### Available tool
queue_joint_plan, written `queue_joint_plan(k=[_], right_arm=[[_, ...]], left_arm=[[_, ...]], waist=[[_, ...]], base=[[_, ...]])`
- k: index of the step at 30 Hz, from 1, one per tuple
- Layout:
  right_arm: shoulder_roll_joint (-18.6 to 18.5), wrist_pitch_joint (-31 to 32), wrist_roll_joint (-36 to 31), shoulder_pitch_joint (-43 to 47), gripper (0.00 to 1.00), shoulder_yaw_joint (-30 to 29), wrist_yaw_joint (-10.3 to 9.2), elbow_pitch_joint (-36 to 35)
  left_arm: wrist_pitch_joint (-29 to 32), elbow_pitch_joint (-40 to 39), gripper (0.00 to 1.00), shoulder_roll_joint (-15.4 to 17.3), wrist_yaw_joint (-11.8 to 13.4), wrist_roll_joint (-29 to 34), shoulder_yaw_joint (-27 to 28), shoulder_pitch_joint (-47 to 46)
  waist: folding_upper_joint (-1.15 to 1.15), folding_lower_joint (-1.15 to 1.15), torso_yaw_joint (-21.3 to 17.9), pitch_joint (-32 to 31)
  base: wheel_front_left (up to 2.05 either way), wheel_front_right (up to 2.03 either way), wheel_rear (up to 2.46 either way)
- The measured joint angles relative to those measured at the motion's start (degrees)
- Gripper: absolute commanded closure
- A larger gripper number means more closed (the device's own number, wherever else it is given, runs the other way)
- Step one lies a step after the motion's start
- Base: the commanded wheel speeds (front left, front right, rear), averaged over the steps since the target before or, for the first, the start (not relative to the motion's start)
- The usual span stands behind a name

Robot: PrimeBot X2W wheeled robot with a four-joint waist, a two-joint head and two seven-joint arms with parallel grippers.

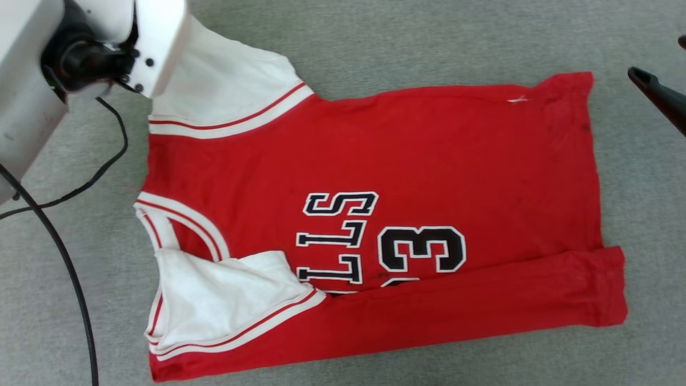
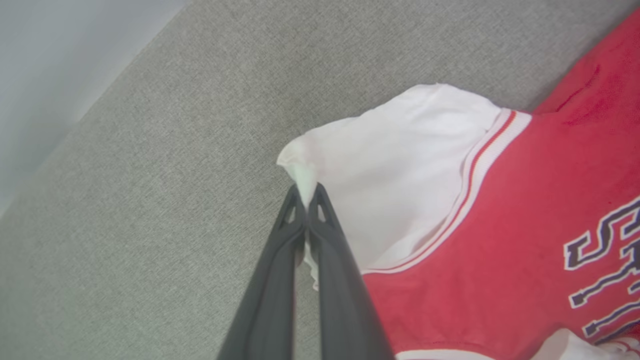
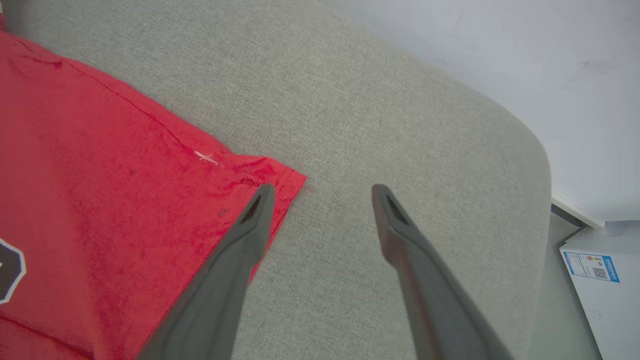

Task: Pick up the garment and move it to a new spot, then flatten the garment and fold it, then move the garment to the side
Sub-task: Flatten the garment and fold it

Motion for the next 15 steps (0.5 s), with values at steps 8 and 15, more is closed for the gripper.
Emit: queue_joint_plan(k=[8,15], right_arm=[[-1.01,18.2,6.15,-10.95,0.0,11.29,0.0,7.55],[1.86,21.6,8.13,-15.34,0.0,14.86,0.0,15.6]], left_arm=[[-2.5,-4.91,1.0,-0.86,0.0,-0.98,-3.02,-1.99],[-4.27,-6.45,1.0,-1.55,0.0,-1.6,-4.32,-4.41]], waist=[[0.0,0.0,3.43,1.85],[0.0,0.0,5.6,4.58]], base=[[0.0,0.0,0.0],[0.0,0.0,0.0]])
